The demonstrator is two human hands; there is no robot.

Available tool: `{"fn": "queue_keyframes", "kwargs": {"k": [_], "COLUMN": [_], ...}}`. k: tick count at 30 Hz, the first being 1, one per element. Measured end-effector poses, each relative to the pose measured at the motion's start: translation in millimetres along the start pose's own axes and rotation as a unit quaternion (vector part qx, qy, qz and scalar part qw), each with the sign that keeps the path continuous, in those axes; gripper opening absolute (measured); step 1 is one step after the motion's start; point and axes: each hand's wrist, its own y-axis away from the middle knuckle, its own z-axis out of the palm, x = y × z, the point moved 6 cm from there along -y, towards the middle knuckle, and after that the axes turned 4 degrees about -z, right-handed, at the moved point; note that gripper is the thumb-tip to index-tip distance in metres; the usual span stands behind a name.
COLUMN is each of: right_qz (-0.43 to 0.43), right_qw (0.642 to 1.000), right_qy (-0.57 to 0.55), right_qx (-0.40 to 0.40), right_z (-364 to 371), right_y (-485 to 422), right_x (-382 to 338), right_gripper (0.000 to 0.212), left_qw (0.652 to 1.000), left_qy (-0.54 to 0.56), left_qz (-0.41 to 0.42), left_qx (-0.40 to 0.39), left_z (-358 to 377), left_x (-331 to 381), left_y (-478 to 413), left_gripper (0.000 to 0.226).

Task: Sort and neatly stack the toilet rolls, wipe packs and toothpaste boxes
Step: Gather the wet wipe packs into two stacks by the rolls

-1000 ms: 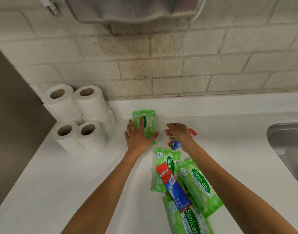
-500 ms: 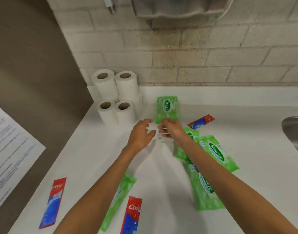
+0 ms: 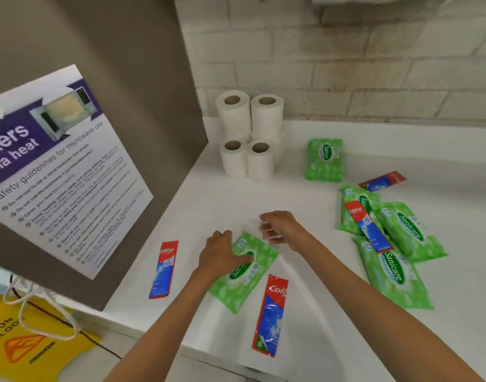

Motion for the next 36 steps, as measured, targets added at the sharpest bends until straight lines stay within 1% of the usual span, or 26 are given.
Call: {"fn": "queue_keyframes", "kwargs": {"k": [5,7,9,10,13,15,17,18,21,22,24,26,28,29,31,33,36], "right_qz": [-0.004,-0.002,0.0,0.001,0.0,-0.003,-0.006,-0.007,-0.013,-0.014,-0.018,-0.027,-0.038,-0.047,-0.074,-0.1,-0.119], "right_qw": [1.0,1.0,0.999,0.999,0.999,0.998,0.998,0.998,0.997,0.997,0.995,0.991,0.987,0.985,0.982,0.979,0.981], "right_qy": [-0.008,-0.011,-0.015,-0.017,-0.014,-0.008,-0.005,-0.005,-0.015,-0.021,-0.044,-0.074,-0.083,-0.076,-0.048,-0.016,0.011], "right_qx": [0.019,0.025,0.037,0.041,0.049,0.057,0.062,0.064,0.075,0.08,0.09,0.105,0.129,0.145,0.168,0.178,0.155], "right_z": [7,7,6,5,2,-2,-6,-10,-23,-28,-39,-51,-65,-74,-89,-104,-125], "right_y": [5,5,5,5,6,6,6,6,7,7,9,10,12,11,9,8,3], "right_x": [2,3,6,6,6,7,7,7,7,7,6,3,-1,-3,-11,-21,-35], "right_gripper": [0.007,0.003,0.021,0.023,0.009,0.009,0.011,0.011,0.012,0.013,0.015,0.026,0.047,0.053,0.054,0.05,0.036], "left_qw": [0.999,0.998,0.998,0.998,0.999,0.999,0.999,0.997,0.977,0.97,0.956,0.948,0.945,0.944,0.94,0.932,0.924], "left_qy": [-0.049,-0.06,-0.06,-0.054,-0.028,-0.012,0.017,0.049,0.194,0.227,0.275,0.305,0.31,0.31,0.317,0.333,0.344], "left_qz": [-0.01,-0.012,-0.016,-0.02,-0.028,-0.033,-0.039,-0.041,-0.035,-0.029,-0.011,0.008,0.026,0.035,0.048,0.058,0.075], "left_qx": [0.001,0.004,0.011,0.011,-0.003,-0.019,-0.031,-0.04,-0.076,-0.086,-0.097,-0.095,-0.098,-0.102,-0.114,-0.129,-0.147], "left_z": [8,9,9,10,10,11,10,9,2,-2,-12,-21,-24,-24,-23,-21,-18], "left_x": [-10,-8,-7,-7,-7,-9,-11,-12,-5,1,19,40,60,71,87,104,131], "left_y": [7,7,6,5,1,-3,-8,-12,-21,-22,-23,-26,-29,-30,-33,-38,-43], "left_gripper": [0.083,0.082,0.082,0.082,0.085,0.082,0.069,0.059,0.024,0.018,0.014,0.018,0.019,0.017,0.014,0.022,0.028]}}
